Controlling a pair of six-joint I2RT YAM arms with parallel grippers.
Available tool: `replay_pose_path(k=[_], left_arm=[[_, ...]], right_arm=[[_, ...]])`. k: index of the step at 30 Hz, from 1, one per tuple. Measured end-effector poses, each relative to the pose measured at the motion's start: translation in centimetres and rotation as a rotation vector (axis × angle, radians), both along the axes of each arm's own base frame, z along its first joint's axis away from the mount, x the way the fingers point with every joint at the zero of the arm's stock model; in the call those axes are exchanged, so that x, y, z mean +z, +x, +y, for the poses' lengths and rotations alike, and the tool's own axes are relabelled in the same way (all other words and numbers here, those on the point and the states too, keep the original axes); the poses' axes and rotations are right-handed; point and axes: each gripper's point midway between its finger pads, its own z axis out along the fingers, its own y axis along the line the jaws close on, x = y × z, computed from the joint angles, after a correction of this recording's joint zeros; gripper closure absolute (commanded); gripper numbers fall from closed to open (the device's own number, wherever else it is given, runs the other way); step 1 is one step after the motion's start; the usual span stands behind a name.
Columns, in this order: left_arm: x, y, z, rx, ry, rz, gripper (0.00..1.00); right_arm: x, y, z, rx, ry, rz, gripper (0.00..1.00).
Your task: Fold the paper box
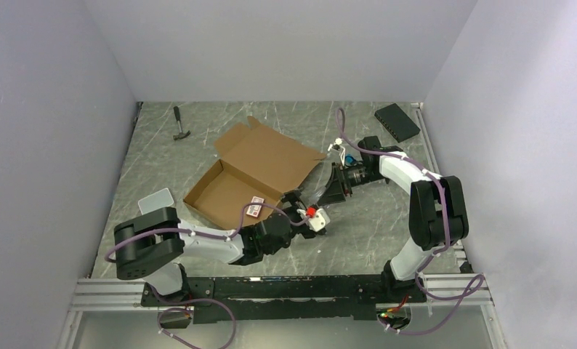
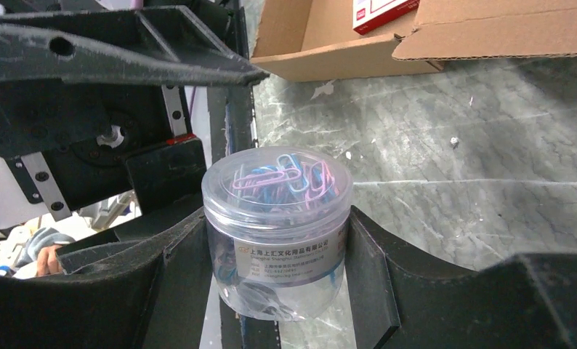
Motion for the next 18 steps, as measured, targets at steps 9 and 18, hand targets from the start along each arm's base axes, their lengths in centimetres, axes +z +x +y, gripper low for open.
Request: replay_pose_path(k=[9, 18], left_arm=[[-0.7, 1.5, -0.4, -0.004, -0.049, 0.043, 0.0], [-0.5, 1.8, -1.5, -0.029, -0.109, 0.085, 0.1]], right_arm=[[0.1, -0.5, 0.7, 0.03, 0.0, -0.005, 0.65], [0.0, -1.0, 1.1, 0.051, -0.001, -0.002, 0.63]])
